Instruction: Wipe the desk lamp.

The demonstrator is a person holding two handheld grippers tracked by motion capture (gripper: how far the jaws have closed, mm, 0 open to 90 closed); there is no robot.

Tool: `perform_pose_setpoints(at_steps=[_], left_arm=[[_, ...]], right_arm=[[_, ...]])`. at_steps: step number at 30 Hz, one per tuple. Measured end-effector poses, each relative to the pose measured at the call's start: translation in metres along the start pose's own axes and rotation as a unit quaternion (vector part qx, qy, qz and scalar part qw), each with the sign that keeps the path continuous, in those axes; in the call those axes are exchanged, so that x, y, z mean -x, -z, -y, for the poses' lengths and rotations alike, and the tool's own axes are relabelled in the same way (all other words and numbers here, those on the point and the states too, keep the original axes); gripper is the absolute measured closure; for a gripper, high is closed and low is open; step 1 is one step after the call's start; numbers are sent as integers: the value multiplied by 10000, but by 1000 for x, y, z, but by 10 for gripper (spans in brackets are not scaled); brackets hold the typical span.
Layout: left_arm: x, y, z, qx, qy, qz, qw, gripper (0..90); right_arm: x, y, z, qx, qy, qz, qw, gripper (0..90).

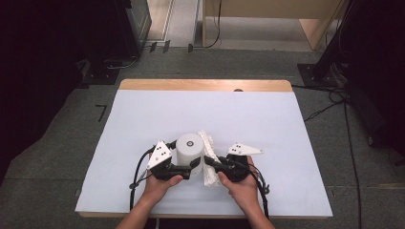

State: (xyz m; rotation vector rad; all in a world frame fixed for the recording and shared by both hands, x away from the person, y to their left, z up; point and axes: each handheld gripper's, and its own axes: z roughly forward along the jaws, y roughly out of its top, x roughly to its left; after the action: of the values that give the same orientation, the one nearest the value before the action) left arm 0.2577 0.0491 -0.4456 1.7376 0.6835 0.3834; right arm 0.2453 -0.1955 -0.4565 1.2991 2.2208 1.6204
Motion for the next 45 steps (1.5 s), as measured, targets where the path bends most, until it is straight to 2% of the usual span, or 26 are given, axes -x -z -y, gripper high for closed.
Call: perform_pose_setpoints(at_steps=[2,4,7,10,12,14,17,19,20,23,26,29,31,32,34,36,39,43,45], left_arm=[[-2,-1,2,-14,30,18,10000,92],[-6,-2,3,-17,150,78,9999,92],[-5,-5,7,-82,102,103,9999,92],[-4,-9,11,-120,-51,76,9999,92],[-4,-12,13,-190,-212,22,9996,91],[-6,-14,17,-274,-271,-29,9993,91],[-7,-14,18,-286,-360,-92,9989,90],[-7,-12,19,-311,-515,-164,9981,90],[-8,-10,21,-305,-519,-154,9981,88],[-11,-5,23,-309,-382,-149,9987,82],[-10,-1,22,-359,-345,-287,9983,7],[-7,3,22,-329,-278,-394,9983,0],[-4,5,23,-343,-269,-515,9977,0],[0,4,23,-385,-132,-641,9971,0],[3,2,23,-415,-78,-678,9968,0],[9,-3,24,-537,-120,-836,9950,0],[12,-7,26,-616,-134,-897,9940,41],[4,-6,25,-555,29,-768,9955,81],[3,-7,24,-567,16,-736,9957,82]], right_arm=[[0,-2,2,-30,27,6,10000,804],[-1,1,0,141,25,-67,9999,804],[-6,10,-8,398,214,-80,9989,803],[-5,17,-12,499,343,94,9981,802],[2,19,-11,513,273,227,9981,802],[9,20,-6,519,173,326,9980,802],[13,20,-2,477,128,325,9983,801],[12,19,0,442,182,278,9985,800],[11,18,0,431,223,253,9985,800],[9,15,3,349,337,291,9984,799],[9,13,5,306,292,310,9986,798],[10,12,6,299,300,340,9985,798],[10,11,5,319,288,339,9985,797],[10,11,5,316,291,329,9985,796],[11,10,6,312,302,331,9985,796],[10,8,7,226,268,317,9989,796],[11,4,10,124,264,268,9992,795],[10,-6,17,-161,245,199,9994,794],[8,-12,21,-270,270,187,9991,794]])
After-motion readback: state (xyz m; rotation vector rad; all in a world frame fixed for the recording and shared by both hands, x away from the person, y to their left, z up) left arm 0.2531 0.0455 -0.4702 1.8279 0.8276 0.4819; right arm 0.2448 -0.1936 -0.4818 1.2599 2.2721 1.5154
